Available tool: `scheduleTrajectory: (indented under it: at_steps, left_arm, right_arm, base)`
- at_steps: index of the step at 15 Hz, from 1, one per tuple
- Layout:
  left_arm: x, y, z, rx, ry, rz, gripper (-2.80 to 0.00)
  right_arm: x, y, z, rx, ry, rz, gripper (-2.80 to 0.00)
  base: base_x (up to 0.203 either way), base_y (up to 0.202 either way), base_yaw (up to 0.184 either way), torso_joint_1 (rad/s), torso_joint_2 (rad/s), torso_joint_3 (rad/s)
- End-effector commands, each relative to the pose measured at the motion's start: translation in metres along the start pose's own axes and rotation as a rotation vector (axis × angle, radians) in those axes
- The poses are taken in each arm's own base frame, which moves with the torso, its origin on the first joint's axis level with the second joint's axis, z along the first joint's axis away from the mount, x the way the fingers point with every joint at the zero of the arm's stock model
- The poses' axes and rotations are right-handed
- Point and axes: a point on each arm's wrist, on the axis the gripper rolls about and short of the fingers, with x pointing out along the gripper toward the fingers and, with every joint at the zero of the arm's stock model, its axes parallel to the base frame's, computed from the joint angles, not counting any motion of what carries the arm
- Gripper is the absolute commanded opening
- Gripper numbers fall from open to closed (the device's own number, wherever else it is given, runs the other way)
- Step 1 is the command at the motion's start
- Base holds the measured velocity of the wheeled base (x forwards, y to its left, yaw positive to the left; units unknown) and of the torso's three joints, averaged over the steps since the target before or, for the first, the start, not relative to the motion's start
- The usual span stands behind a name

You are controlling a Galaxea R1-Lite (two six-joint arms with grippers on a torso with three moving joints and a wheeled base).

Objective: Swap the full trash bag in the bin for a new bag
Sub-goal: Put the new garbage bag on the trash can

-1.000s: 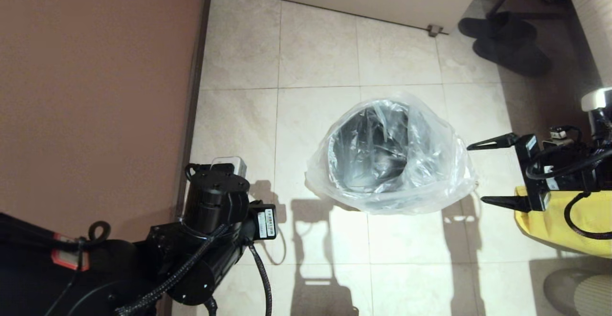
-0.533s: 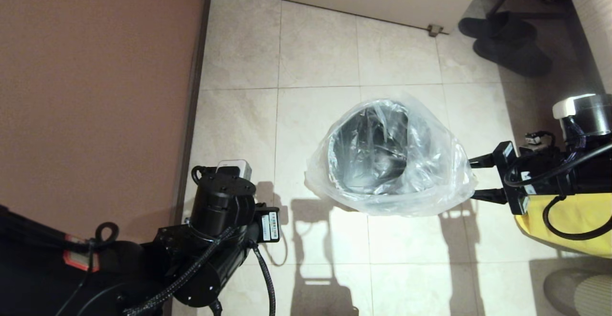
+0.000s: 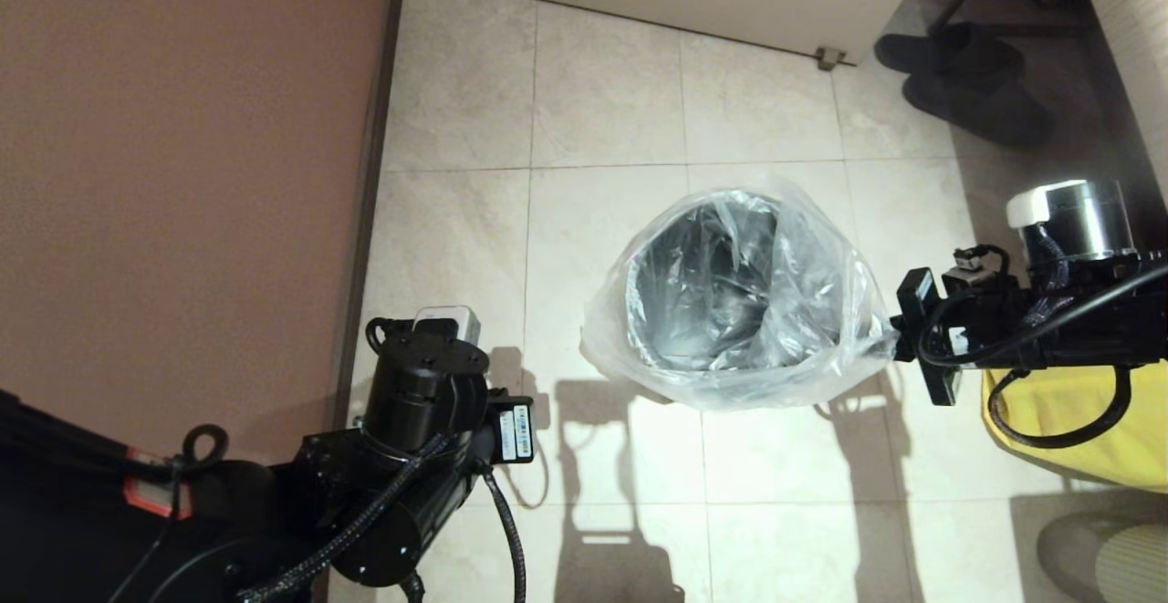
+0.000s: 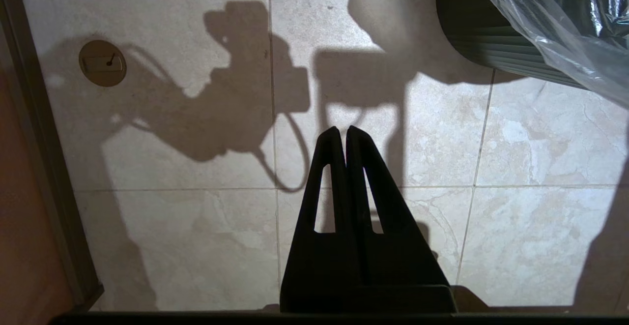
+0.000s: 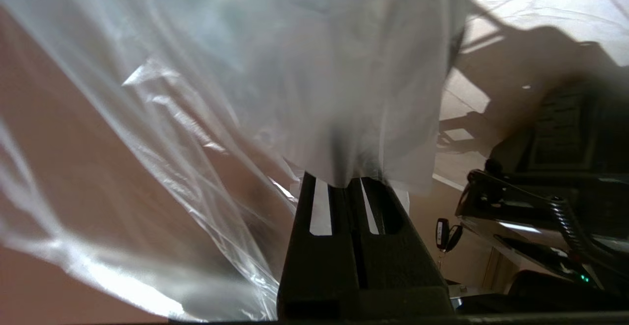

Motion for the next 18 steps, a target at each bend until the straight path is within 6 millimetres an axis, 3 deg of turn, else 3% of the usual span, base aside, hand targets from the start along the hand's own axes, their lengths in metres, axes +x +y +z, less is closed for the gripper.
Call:
scheduleTrajectory:
  at_steps: [1, 4, 9, 11, 13, 18]
  left_arm:
    - [0.000, 0.000, 0.000, -0.005, -0.004, 0.004, -2.80]
    - [0.000, 0.000, 0.000, -0.005, -0.004, 0.004, -2.80]
    - [0.001, -0.001, -0.001, -0.001, 0.000, 0.004, -2.80]
    - [0.003, -0.002, -0.003, 0.003, 0.006, 0.006, -2.80]
    - [0.005, -0.003, -0.002, 0.000, -0.005, 0.002, -2.80]
    - [0.003, -0.006, -0.003, 0.005, -0.004, -0.006, -2.80]
  right_arm:
    - [0.008, 0.006, -0.010, -0.028, 0.043, 0.025, -2.80]
    - [0.025, 0.011, -0.021, -0.072, 0.100, 0.052, -2.80]
    - [0.071, -0.014, -0.002, -0.069, 0.050, 0.018, -2.80]
    - [0.077, -0.014, 0.002, -0.115, 0.004, 0.028, -2.80]
    - [0.075, -0.011, -0.001, -0.157, -0.026, 0.024, -2.80]
    - [0.035, 0.011, -0.014, -0.220, -0.087, 0.034, -2.80]
  base:
    - [0.000, 0.000, 0.000, 0.000, 0.00, 0.000]
    - [0.000, 0.000, 0.000, 0.000, 0.00, 0.000]
    - [0.000, 0.000, 0.000, 0.000, 0.00, 0.000]
    - [0.000, 0.000, 0.000, 0.000, 0.00, 0.000]
    - [0.000, 0.000, 0.000, 0.000, 0.00, 0.000]
    - [0.000, 0.000, 0.000, 0.000, 0.00, 0.000]
